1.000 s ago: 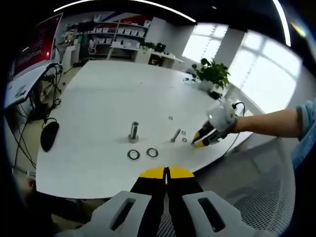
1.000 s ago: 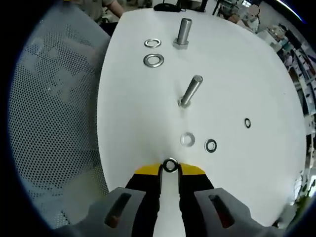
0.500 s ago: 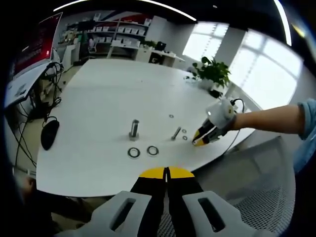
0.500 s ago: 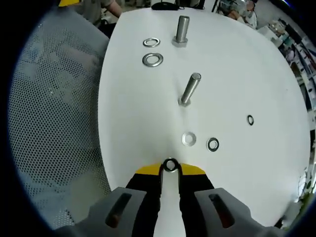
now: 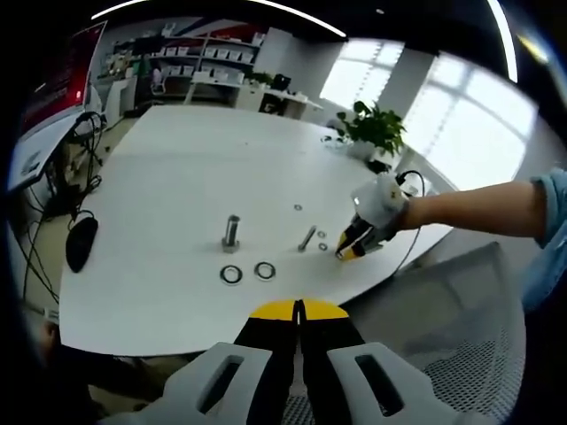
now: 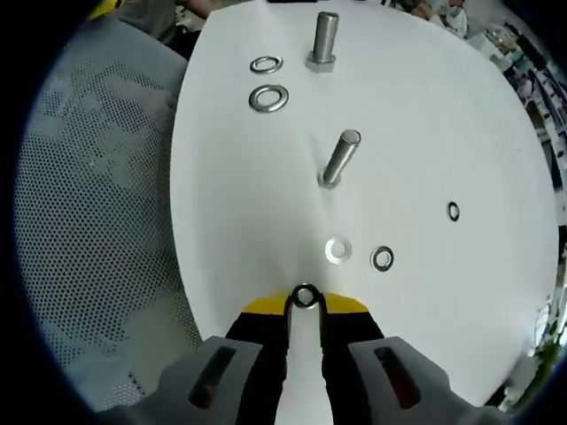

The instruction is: Place the washer onto the threaded stud by aligning its center hole with the stud, sliding it down to the base, and recovering from edge contact or off-axis alignment until the washer reaches the visible bottom stop.

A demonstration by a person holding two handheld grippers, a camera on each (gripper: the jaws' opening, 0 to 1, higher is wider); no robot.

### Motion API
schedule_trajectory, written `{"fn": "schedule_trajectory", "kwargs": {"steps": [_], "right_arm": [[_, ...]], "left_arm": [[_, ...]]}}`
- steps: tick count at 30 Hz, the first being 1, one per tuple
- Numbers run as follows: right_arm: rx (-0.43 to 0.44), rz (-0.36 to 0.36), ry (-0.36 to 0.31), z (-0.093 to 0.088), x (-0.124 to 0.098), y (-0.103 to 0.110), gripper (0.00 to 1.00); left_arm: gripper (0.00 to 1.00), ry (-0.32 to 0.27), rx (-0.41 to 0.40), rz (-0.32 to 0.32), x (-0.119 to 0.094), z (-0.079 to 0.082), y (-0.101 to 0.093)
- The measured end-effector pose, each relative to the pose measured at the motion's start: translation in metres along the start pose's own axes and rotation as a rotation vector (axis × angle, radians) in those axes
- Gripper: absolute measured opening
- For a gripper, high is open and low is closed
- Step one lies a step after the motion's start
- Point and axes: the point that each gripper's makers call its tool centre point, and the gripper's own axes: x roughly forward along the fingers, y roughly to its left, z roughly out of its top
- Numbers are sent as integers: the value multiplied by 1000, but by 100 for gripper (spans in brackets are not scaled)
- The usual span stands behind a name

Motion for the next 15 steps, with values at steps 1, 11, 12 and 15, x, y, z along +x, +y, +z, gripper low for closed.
{"fn": "schedule_trajectory", "kwargs": {"steps": [1, 11, 12, 15], "right_arm": [[2, 0, 1, 0, 0, 0, 14], [105, -19, 72, 2, 0, 0, 14], [117, -21, 65, 1, 0, -1, 14], [131, -38, 48, 1, 0, 0, 14]], "left_arm": [[0, 12, 1, -3, 1, -2, 0], [0, -11, 49, -33, 1, 3, -6], [0, -17, 53, -39, 1, 4, -7], [0, -29, 52, -43, 1, 6, -8]]}}
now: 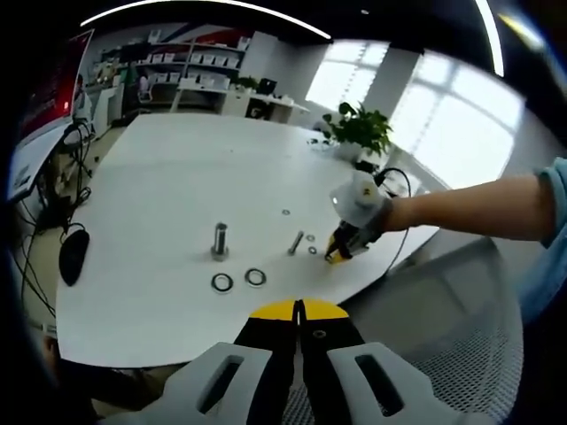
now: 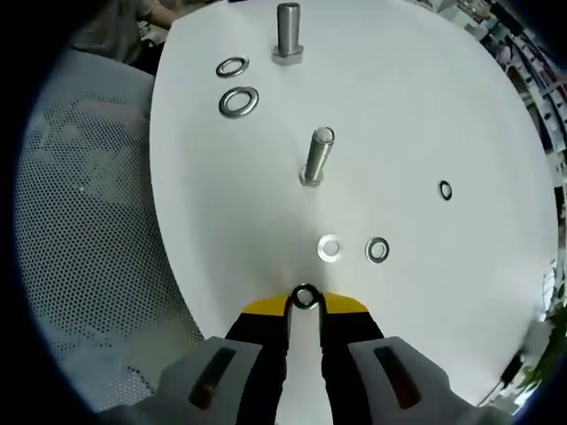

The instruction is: Place the washer onto the threaded stud by aligning its center hole with the stud, sliding it down to the base, and recovering from edge contact or off-axis alignment until the washer reaches the visible bottom stop.

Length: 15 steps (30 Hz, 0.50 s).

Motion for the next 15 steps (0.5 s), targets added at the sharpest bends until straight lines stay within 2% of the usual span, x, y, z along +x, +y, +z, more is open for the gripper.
{"fn": "schedule_trajectory", "kwargs": {"steps": [3, 7, 9, 12, 15], "right_arm": [[-9, -12, -6, -1, -1, 1, 14], [27, 1, -8, -1, -2, -1, 14], [43, 39, -33, 2, -2, 7, 13], [12, 21, -73, 11, -11, 6, 13], [45, 61, -144, 24, -22, 12, 13]], "left_arm": [[0, 0, 5, 1, 0, 0, 0], [0, 11, -14, 7, 0, -3, 1], [0, 22, -25, 21, -1, -5, 4], [0, -2, -29, 33, -2, -2, 6], [0, -5, -35, 37, -3, -2, 7]]}}
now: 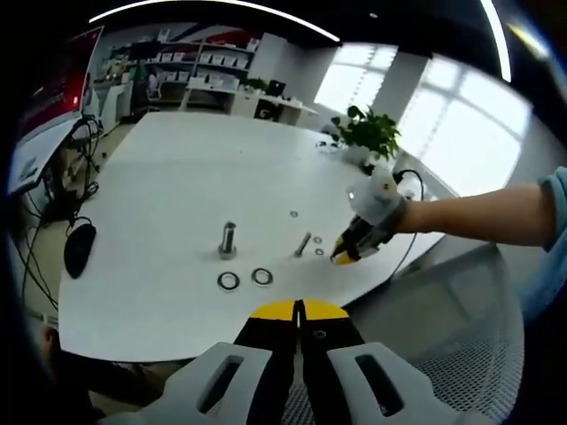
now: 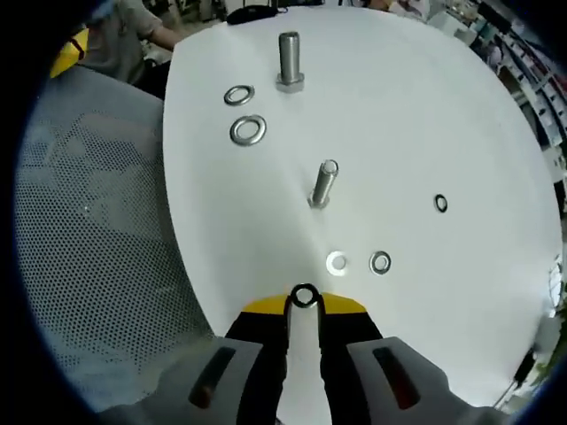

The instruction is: Place the washer onto the threaded stud by aligning its center hole with the stud, sliding it down to the base, and recovering from edge contact or off-axis alignment until the washer reaches the visible bottom stop.

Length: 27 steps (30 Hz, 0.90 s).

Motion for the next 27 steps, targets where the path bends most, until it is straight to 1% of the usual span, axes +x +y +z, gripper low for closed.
{"fn": "schedule_trajectory", "kwargs": {"steps": [2, 3, 6, 8, 12, 17, 22, 27], "right_arm": [[-28, -16, -14, 4, -5, -2, 13], [-36, -18, -39, 9, -8, -1, 13], [-41, -11, -52, 12, -11, 2, 13], [-61, -18, -57, 16, -14, 2, 13], [-75, -32, -100, 29, -23, 0, 13], [-97, -45, -136, 45, -33, 0, 13], [-115, -57, -147, 59, -35, -5, 13], [-130, -64, -131, 68, -30, -10, 13]], "left_arm": [[0, -7, -3, 13, 0, 1, 2], [0, -13, -3, 15, -1, 2, 2], [0, -23, -16, 23, -2, 3, 4], [0, -18, -18, 24, -2, 2, 4], [0, -12, -17, 25, -1, 1, 4], [0, 16, -23, 64, -2, -5, 9], [0, -11, -24, 50, -3, 0, 7], [0, 7, -24, 62, -3, -3, 9]]}}
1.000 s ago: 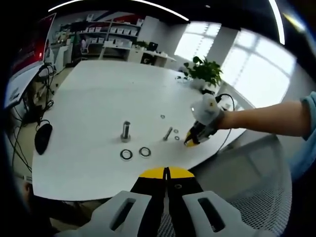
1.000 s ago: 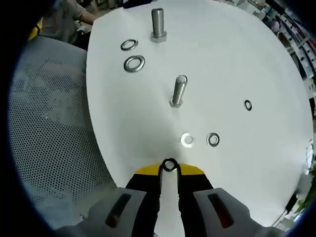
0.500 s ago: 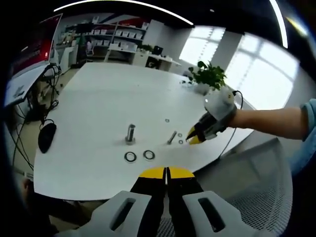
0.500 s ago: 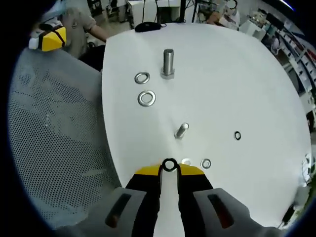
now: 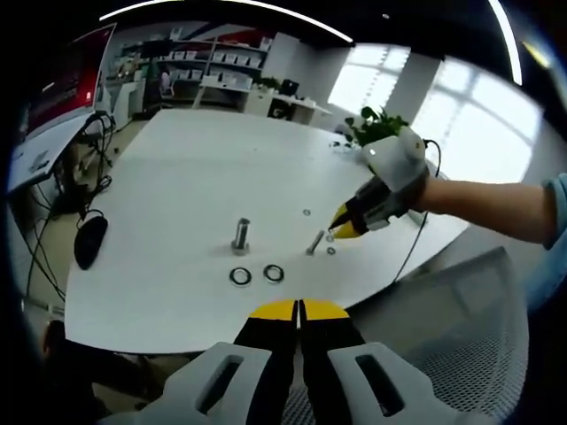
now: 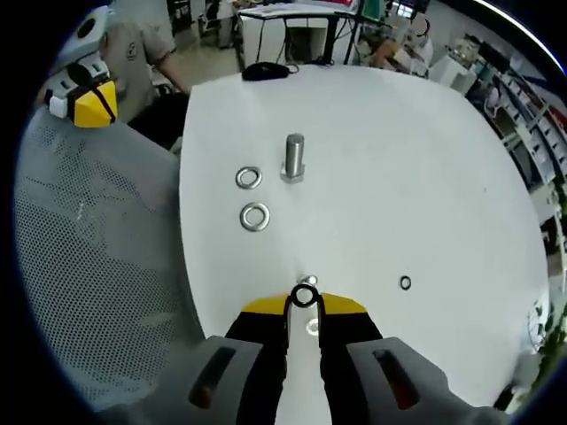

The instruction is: Place the washer onto the threaded stud by aligning its center hole with the stud, sliding it down to the base, and recovering from edge contact or off-axis alignment until the washer reaches the visible bottom stop.

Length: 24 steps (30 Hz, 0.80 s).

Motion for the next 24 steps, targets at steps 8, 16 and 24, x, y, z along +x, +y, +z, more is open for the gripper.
{"fn": "schedule_trajectory", "kwargs": {"steps": [8, 16, 24], "right_arm": [[-16, 3, 38, 3, 8, -7, 13], [-26, 22, 66, 1, 15, -5, 13], [-41, 37, 100, -4, 27, -5, 13]], "left_arm": [[0, 2, -35, 10, -1, -2, 3], [0, -1, -42, 12, -1, -1, 4], [0, 9, -47, 13, -1, -3, 4]]}}
